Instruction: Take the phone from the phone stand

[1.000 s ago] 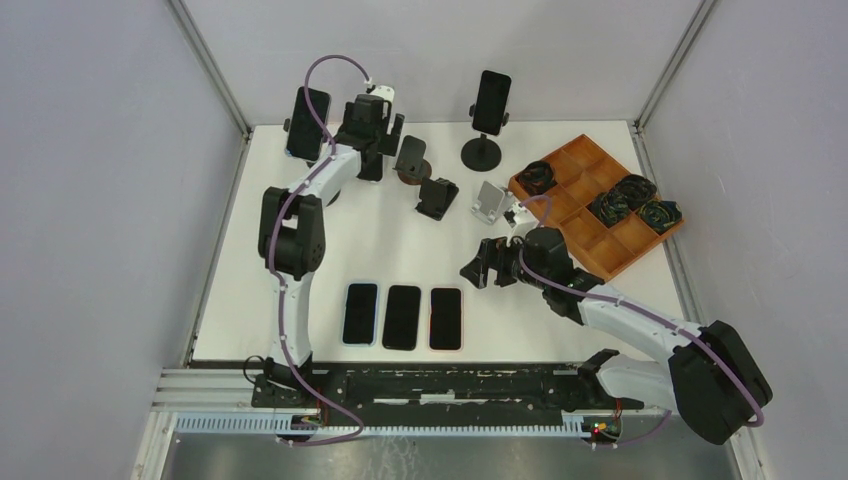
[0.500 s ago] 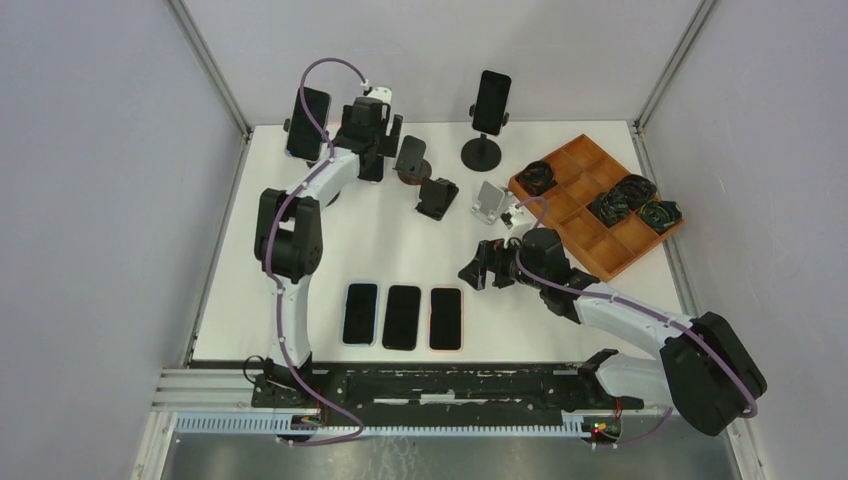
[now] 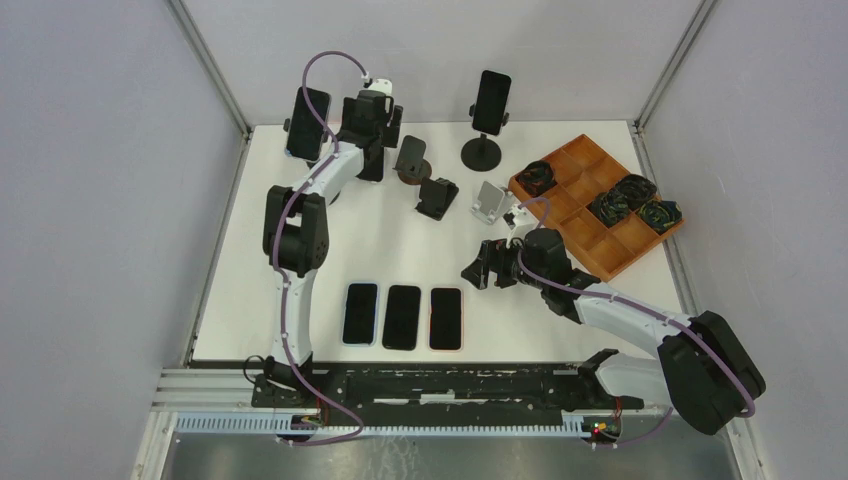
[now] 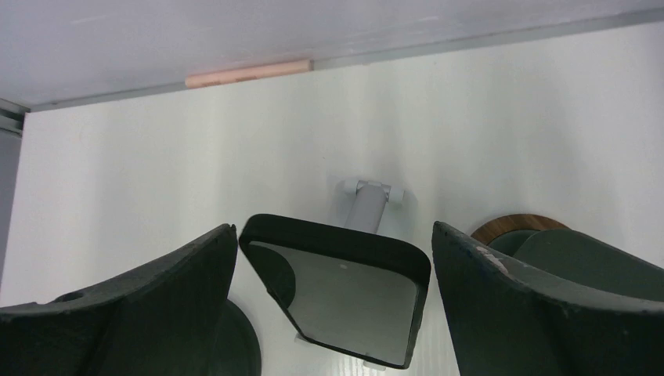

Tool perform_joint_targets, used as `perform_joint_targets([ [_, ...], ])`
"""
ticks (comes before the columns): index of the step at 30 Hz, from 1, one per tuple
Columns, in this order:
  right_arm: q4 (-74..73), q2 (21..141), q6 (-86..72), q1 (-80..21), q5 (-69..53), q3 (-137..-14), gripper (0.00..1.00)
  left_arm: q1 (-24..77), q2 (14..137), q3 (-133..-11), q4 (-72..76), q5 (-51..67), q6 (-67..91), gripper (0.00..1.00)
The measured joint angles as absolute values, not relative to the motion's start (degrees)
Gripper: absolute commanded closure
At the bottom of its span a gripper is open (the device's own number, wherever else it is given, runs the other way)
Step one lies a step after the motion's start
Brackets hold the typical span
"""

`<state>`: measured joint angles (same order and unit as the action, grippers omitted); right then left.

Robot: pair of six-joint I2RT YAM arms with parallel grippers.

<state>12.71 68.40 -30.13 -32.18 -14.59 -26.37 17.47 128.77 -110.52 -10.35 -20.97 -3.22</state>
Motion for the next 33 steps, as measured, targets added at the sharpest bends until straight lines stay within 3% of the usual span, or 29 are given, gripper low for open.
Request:
perform_joint_targets([
  [4, 12.8, 68.4, -30.1, -31.7, -14.7, -26.3, 0.13, 17.5, 130.9, -111.0, -10.7, -20.9, -3.2, 0.15],
  [9, 12.8, 68.4, -30.0, -31.4, -15.0, -26.3, 0.17, 17.3, 131.9, -111.0, -11.0, -20.4, -2.9, 0.48],
  [11, 12.8, 68.4, -30.0, -31.4, -15.3, -26.3, 0.17, 17.3, 131.9, -111.0, -10.8, -20.5, -3.0, 0.55],
  [16, 12.8, 68.4, -29.9, -31.4, -16.3, -26.3, 0.18, 17.5, 130.9, -109.7, -10.3, -20.7, -3.0, 0.57],
  [33, 12.3, 67.9, -29.0, -31.4, -18.1, -27.1, 0.18, 21.1, 116.8, -106.5, -17.4, -17.6, -0.9, 0.77],
])
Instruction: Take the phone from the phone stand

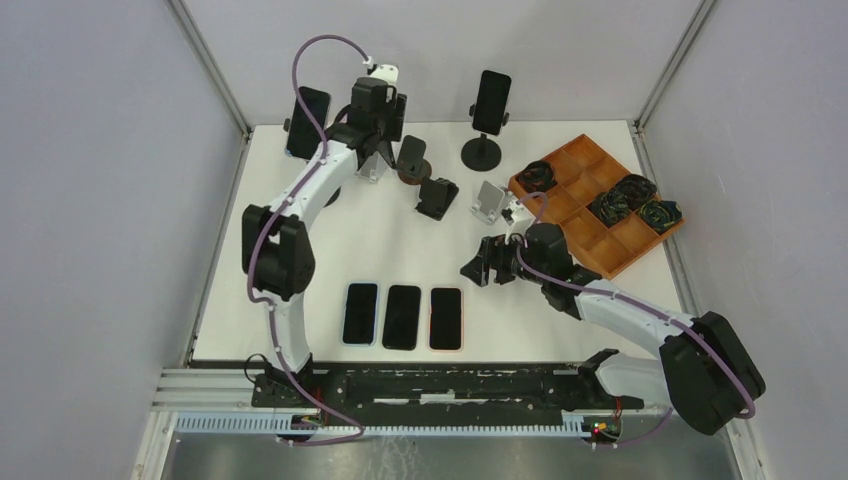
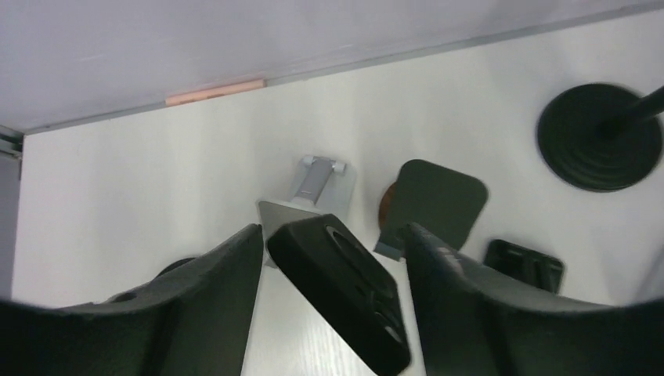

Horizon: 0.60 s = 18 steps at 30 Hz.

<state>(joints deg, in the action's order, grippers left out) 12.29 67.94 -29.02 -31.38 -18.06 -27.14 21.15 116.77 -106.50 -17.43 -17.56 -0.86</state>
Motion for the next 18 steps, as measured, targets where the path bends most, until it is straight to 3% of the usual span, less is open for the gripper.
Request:
perform_joint_targets([
  [9, 14.9, 71.7, -21.5, -31.5, -14.9, -41.7, 0.1, 22.2, 100.7, -103.8, -24.4, -9.5, 1.7, 0.87],
  [18, 20.3, 77.8, -19.7, -34.0, -10.6, -46.5, 0.09, 22.4, 92.4, -94.3, -26.8, -3.4, 0.6, 0.62],
])
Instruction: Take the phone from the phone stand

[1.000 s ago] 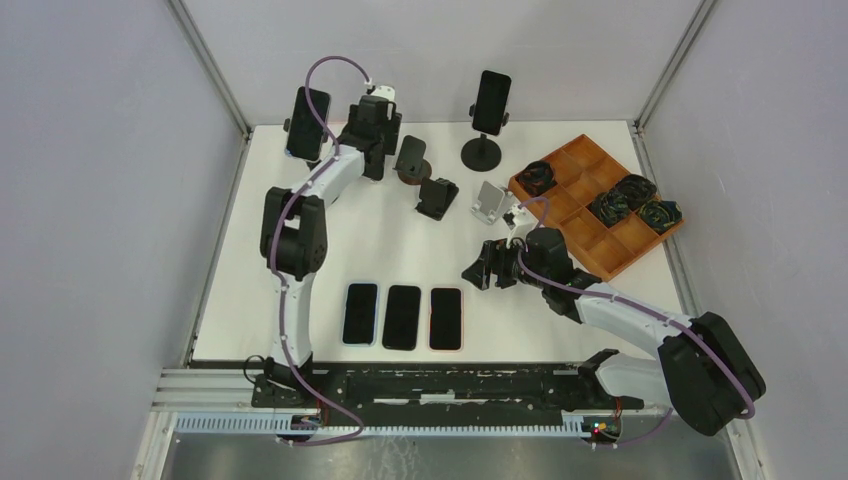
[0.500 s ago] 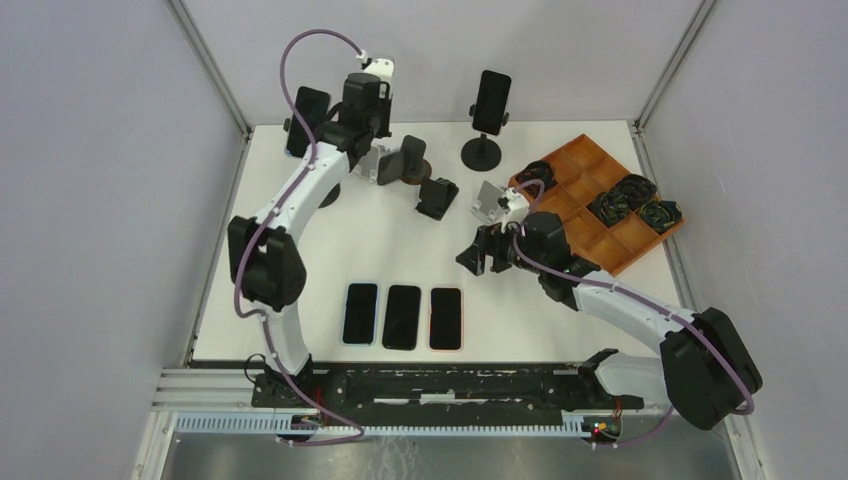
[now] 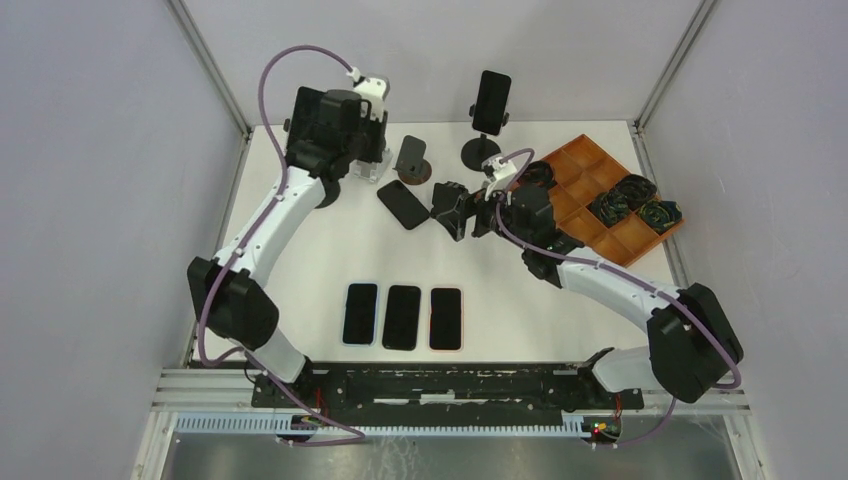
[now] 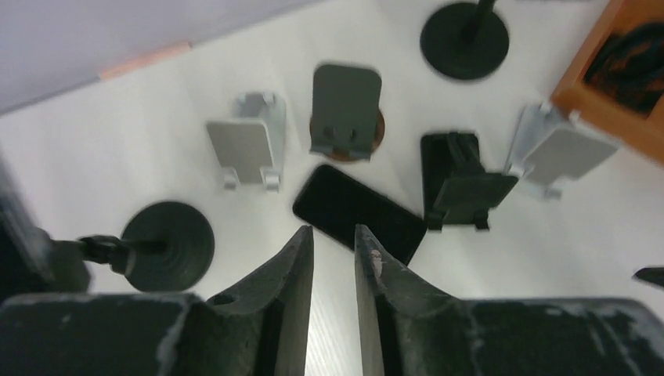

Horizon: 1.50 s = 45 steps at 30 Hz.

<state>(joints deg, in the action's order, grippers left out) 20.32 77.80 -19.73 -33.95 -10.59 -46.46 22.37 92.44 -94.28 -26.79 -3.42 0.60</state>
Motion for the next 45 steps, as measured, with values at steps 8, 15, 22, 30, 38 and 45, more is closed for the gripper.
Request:
perform_joint_targets([
  [8, 13.0, 87.1, -16.6, -39.3, -7.1, -54.4, 0.02, 21.6, 97.7, -85.4, -30.9, 3.3, -8.5, 0.01],
  [15, 4.6, 108.7, -10.5, -42.0, -5.3, -77.2, 0.02, 14.2, 96.2, -85.1, -33.2, 10.9, -8.6, 0.0],
  [22, -3.6, 126.1, -7.2, -42.0, -1.7, -97.7, 0.02, 5.0, 90.5, -84.9, -41.0, 20.7, -11.9, 0.0],
  [30, -6.7, 132.3, -6.3, -41.9, 2.6, -100.6, 0.02, 1.4, 86.8, -83.7, -53.3, 29.1, -22.9, 0.0],
  [38, -7.0, 135.2, -6.6, -41.1, 2.9, -104.0, 0.02, 1.5, 86.0, -82.8, -62.3, 35.2, -32.2, 0.0],
  [45, -8.8, 136.8, -6.3, -40.8, 3.1, -107.0, 0.02, 1.5, 83.7, -83.1, -66.0, 39.3, -36.5, 0.0],
])
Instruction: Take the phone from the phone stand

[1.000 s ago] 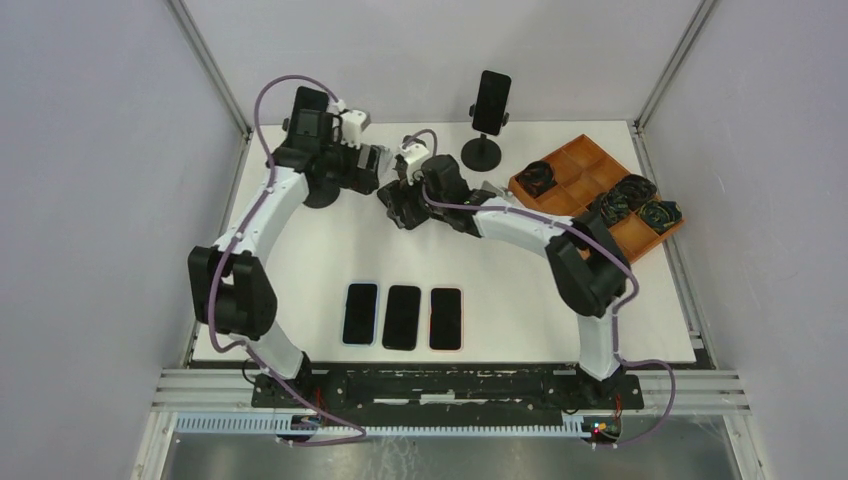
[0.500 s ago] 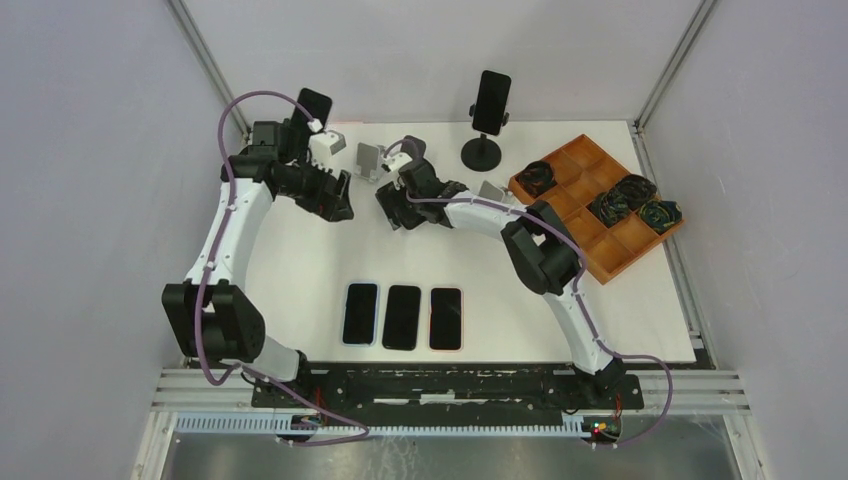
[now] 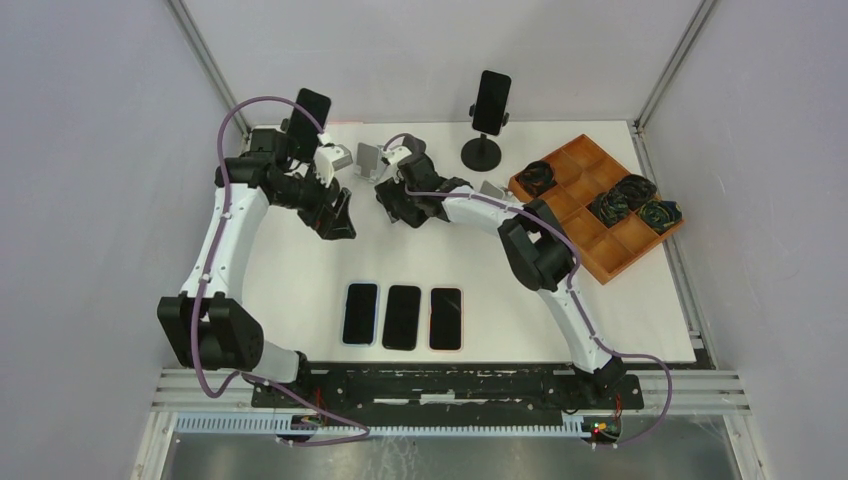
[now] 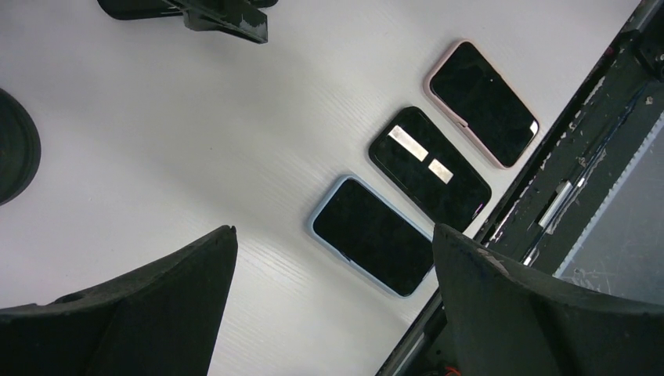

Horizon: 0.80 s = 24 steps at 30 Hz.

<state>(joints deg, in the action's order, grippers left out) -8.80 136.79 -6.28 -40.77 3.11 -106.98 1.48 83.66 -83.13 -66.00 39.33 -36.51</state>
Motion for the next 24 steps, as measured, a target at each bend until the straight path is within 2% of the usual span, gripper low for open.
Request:
perform_joint_targets([
  [13, -8.7, 136.8, 1.0, -41.4, 8.1, -107.0, 0.02, 1.5, 83.6, -84.5, -67.6, 40.8, -37.8, 0.0],
  [24, -8.5, 136.9, 0.4, -37.8, -3.9, -105.3, 0.02, 1.5, 83.7, -86.0, -67.6, 40.8, -37.8, 0.0],
])
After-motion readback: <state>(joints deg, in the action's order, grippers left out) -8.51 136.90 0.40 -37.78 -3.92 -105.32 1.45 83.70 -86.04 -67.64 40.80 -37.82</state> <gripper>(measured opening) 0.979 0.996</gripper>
